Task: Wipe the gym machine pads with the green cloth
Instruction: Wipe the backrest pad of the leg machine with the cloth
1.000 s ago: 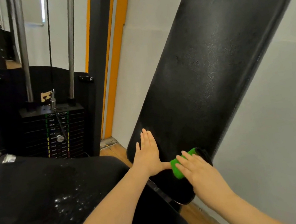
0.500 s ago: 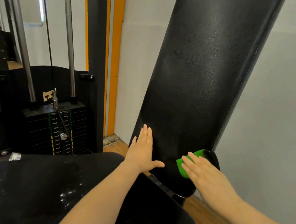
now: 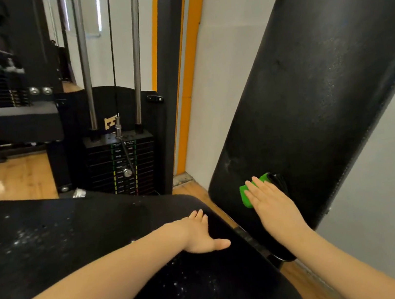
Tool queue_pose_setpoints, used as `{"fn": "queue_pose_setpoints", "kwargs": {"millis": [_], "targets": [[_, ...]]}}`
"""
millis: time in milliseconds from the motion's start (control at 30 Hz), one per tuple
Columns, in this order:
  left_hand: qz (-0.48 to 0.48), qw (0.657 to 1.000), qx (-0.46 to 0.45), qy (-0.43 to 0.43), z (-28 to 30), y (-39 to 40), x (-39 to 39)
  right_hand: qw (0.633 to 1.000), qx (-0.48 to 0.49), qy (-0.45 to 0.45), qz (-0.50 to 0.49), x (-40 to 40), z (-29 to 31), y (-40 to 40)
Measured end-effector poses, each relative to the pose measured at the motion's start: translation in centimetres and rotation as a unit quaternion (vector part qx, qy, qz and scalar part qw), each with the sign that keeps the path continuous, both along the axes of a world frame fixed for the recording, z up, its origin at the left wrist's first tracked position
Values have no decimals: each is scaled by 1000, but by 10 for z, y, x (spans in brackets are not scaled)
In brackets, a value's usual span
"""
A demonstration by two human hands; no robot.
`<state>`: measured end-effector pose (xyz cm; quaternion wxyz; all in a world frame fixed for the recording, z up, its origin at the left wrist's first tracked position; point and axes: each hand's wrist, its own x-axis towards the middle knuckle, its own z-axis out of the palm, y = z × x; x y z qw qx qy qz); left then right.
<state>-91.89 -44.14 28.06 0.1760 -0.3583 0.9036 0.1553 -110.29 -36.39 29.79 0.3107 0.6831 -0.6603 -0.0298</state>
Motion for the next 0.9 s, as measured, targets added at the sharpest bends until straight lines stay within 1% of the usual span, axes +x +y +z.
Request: {"fn": "queue_pose_setpoints", "kwargs": {"millis": [100, 200, 333, 400, 467, 533, 600, 633, 700, 767, 800, 833, 900], "targets": [[3, 1000, -6, -30, -2, 1, 0, 1000, -19, 12, 19, -14, -17, 26], [5, 999, -12, -40, -3, -2, -4, 1000, -27, 11, 11, -15, -33, 42], [10, 998, -38, -40, -13, -3, -9, 1000, -11, -27, 1, -9, -32, 41], [9, 999, -44, -31, -13, -5, -9, 999, 27, -14, -9, -11, -27, 44], [15, 999, -29, -33, -15, -1, -10, 995, 98, 9, 0, -14, -20, 51], [23, 998, -20, -49, -16, -1, -14, 984, 175, 28, 15, -12, -5, 50], [30, 998, -18, -51, -12, -2, -14, 971, 237, 36, 6, -2, 17, 36], [43, 998, -29, -42, -8, -4, -11, 969, 247, 32, 12, 3, 31, 26], [91, 994, -61, -6, 3, -10, -1, 969, 237, 23, 65, 12, 56, -2], [155, 985, -77, 6, 11, -16, 12, 964, 230, 88, 102, 22, 77, -39], [189, 980, -68, 2, 11, -18, 18, 959, 240, 107, 111, 25, 84, -59], [221, 974, -46, -6, 9, -18, 22, 954, 255, 121, 99, 26, 87, -78], [260, 965, -15, -28, 1, -16, 25, 955, 265, 115, 72, 24, 83, -101]]}}
